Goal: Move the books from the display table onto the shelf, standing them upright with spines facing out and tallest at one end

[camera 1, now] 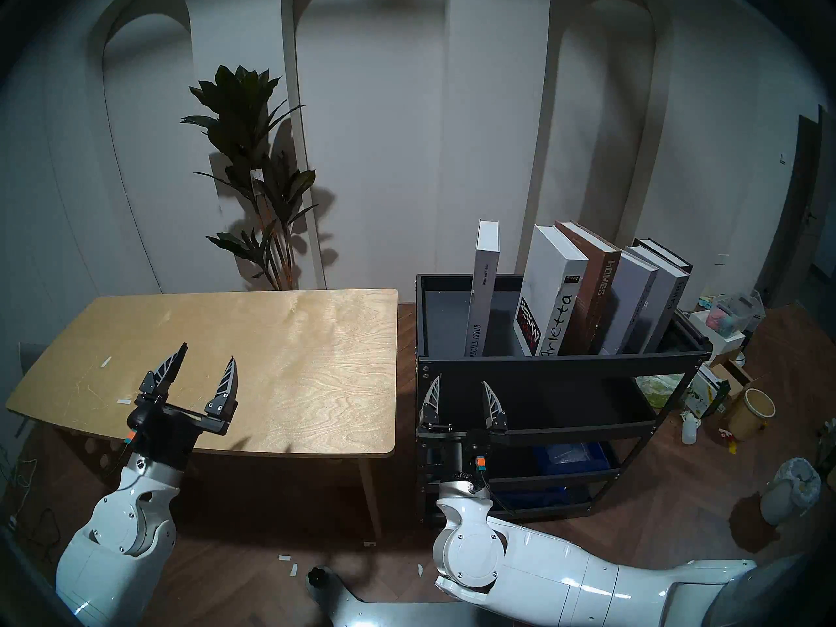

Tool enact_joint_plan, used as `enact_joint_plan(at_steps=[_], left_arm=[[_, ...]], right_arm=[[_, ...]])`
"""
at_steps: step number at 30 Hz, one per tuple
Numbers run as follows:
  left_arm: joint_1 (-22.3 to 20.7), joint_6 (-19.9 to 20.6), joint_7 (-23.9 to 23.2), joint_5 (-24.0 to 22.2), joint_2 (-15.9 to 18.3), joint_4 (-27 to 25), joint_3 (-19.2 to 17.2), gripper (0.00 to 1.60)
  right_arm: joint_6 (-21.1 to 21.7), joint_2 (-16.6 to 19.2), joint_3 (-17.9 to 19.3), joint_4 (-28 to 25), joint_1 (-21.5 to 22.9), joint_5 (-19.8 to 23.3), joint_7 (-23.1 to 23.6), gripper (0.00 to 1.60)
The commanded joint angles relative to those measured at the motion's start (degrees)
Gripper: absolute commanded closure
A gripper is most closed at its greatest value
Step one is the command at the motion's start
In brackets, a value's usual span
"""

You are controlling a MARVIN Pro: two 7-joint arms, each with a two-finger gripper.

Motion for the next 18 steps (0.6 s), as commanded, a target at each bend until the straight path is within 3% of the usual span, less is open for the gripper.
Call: enact_joint_plan(at_steps=[1,12,18], left_arm=[[6.5,-6.5,-2.6,-0.3,-3.6,-1.3,-4.1,0.0],[14.4,-15.6,-10.1,-2.8,-8.5,-3.5,-9.8,0.0],[17.5,-16.0,-14.5,-5.5,-10.0,-4.7,-11.7,0.0]], right_arm=[[-0.6,-2.4,-1.0,-1.2,0.9,-1.6,0.6,0.0],[-0.7,-6.3,-3.6,1.2,2.7,-3.7,1.4,0.0],[-0.9,-8.8,-5.2,3.9,4.5,-4.4,1.8,0.0]])
